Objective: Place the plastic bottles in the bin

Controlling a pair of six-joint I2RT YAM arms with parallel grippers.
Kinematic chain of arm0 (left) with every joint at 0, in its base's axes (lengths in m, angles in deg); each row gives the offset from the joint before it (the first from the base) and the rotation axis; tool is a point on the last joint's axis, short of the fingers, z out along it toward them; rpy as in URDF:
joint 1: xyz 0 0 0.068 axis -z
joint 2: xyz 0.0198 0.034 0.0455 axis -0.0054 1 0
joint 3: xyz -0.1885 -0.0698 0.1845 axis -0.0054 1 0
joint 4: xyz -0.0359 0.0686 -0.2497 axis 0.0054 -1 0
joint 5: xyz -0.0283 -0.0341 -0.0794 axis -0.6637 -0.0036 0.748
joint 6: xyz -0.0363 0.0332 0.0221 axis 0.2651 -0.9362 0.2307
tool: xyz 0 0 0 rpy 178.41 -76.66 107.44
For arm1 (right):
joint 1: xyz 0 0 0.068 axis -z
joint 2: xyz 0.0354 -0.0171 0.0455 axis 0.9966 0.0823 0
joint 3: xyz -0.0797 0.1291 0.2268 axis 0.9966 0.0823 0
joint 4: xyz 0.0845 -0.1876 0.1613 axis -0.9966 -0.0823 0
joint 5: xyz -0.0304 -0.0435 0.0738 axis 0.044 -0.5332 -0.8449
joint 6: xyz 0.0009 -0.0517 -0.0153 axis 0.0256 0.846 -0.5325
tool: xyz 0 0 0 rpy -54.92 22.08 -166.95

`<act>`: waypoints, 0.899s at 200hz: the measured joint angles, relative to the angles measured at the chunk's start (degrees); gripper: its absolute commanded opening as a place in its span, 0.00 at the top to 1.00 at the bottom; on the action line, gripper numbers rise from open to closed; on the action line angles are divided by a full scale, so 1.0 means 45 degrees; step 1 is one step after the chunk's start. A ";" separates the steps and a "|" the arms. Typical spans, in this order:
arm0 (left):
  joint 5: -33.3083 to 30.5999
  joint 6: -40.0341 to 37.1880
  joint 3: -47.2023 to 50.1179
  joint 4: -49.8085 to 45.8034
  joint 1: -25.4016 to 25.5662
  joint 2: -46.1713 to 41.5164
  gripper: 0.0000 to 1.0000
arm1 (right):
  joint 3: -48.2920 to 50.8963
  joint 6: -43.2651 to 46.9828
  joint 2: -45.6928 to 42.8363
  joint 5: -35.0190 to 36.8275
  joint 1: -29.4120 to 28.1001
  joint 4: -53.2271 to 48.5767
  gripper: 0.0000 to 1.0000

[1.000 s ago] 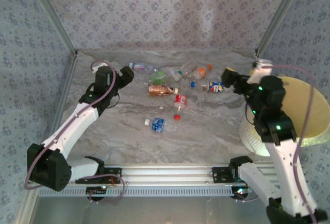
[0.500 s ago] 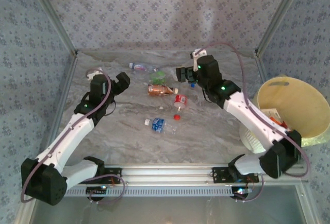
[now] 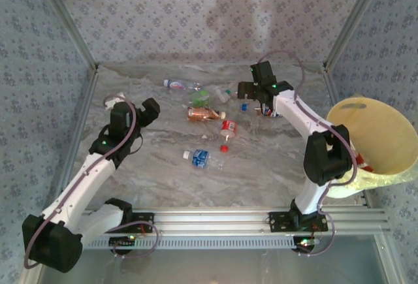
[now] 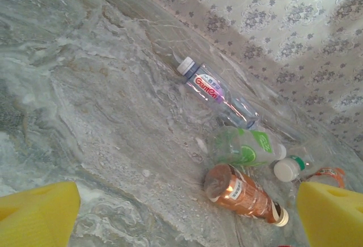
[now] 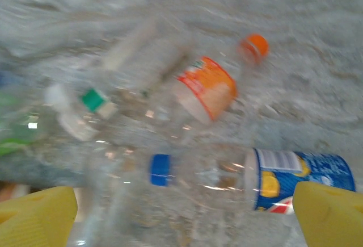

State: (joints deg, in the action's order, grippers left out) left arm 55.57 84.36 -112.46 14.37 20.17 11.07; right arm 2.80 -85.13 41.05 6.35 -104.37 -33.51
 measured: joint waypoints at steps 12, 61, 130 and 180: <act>-0.0097 -0.0019 0.0068 -0.0034 -0.0019 -0.0151 0.02 | -0.0005 0.0117 0.0194 -0.0136 0.0350 -0.0267 0.00; -0.0248 -0.0117 0.0214 -0.0034 -0.0146 -0.0447 0.02 | -0.0151 0.3580 0.0442 -0.3342 0.2210 -0.0559 0.00; -0.0695 -0.0214 0.0282 -0.0131 -0.0248 -0.0486 0.02 | -0.1753 0.9879 0.2900 -0.5149 0.3011 -0.2778 0.00; -0.0967 -0.0311 0.0282 -0.0257 -0.0248 -0.0476 0.02 | -0.2890 1.2682 0.4619 -0.3711 0.2497 -0.3449 0.00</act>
State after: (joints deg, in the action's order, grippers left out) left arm 51.22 82.96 -111.20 13.21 19.05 8.93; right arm -10.21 -28.06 61.84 -10.35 -93.14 -49.02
